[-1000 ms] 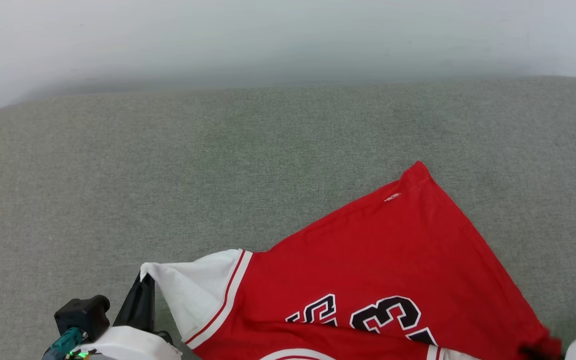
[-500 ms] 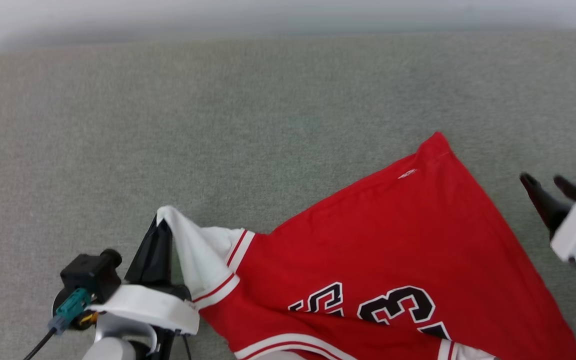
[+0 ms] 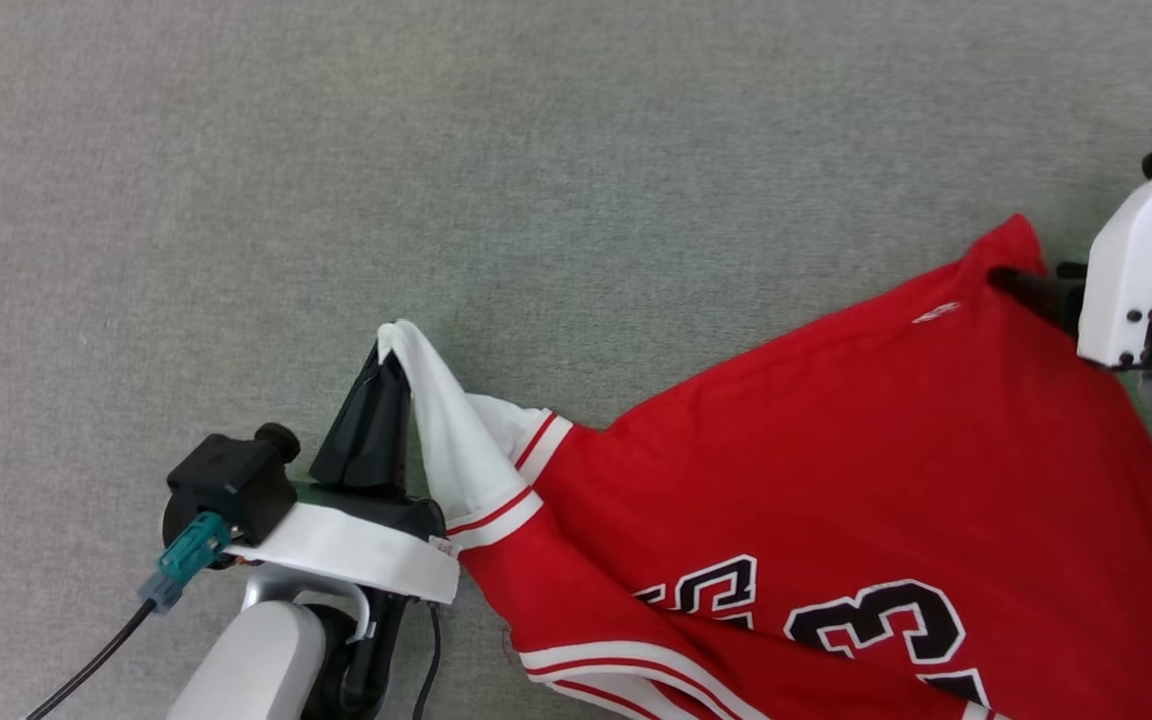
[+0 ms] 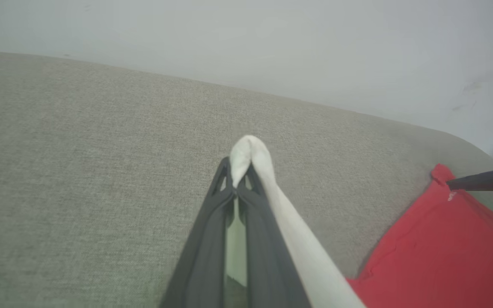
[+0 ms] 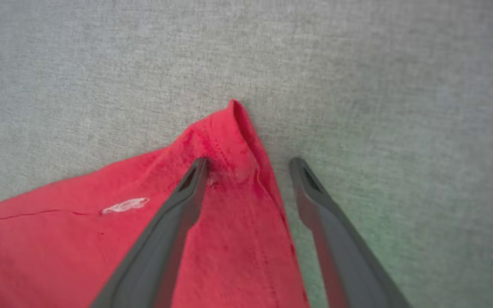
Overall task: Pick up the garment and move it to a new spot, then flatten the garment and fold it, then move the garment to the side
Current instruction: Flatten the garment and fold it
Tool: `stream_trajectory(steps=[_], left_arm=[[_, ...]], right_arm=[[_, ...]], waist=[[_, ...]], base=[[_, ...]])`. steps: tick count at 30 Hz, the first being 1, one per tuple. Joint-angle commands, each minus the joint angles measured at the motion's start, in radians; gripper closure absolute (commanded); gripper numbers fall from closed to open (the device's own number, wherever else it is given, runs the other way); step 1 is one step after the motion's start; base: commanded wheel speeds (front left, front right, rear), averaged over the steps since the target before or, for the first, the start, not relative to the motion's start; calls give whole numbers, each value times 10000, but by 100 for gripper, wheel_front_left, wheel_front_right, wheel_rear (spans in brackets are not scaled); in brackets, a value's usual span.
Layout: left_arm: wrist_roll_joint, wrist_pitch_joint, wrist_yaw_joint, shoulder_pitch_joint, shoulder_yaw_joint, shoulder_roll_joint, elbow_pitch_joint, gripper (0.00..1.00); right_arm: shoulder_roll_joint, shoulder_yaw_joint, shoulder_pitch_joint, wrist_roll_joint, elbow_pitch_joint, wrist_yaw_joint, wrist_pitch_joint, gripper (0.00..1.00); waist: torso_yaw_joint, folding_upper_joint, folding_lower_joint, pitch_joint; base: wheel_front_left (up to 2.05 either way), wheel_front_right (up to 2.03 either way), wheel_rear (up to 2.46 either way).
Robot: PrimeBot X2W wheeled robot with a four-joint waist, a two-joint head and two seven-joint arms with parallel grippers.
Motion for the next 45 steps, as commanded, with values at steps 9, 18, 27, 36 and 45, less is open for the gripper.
stream_trajectory(steps=[9,18,27,36,45], left_arm=[[-33,-197,-232,-310,-104,-211,481,100],[-74,-195,-208,-469,152,107,928,100],[-325,-76,-325,-1488,678,370,1687,100],[-548,553,-676,-3459,900,663,3197,100],[-317,580,-1199,-6300,881,819,5406,100]], right_arm=[[310,778,305,149,1160,1,970,100],[-401,915,365,-341,512,-4,-1607,100],[-382,1053,866,-537,487,-4,-3378,100],[-207,909,234,-875,539,-4,-4892,100],[-163,689,-1249,-1507,1093,-5,-5868,100]], waist=[[425,0,-2,71],[273,0,-2,-1427],[-244,0,-2,-3140],[-646,0,-2,-3640],[-872,0,-2,-3414]], base=[[0,0,0],[0,0,0],[0,0,0],[0,0,0],[0,0,0]])
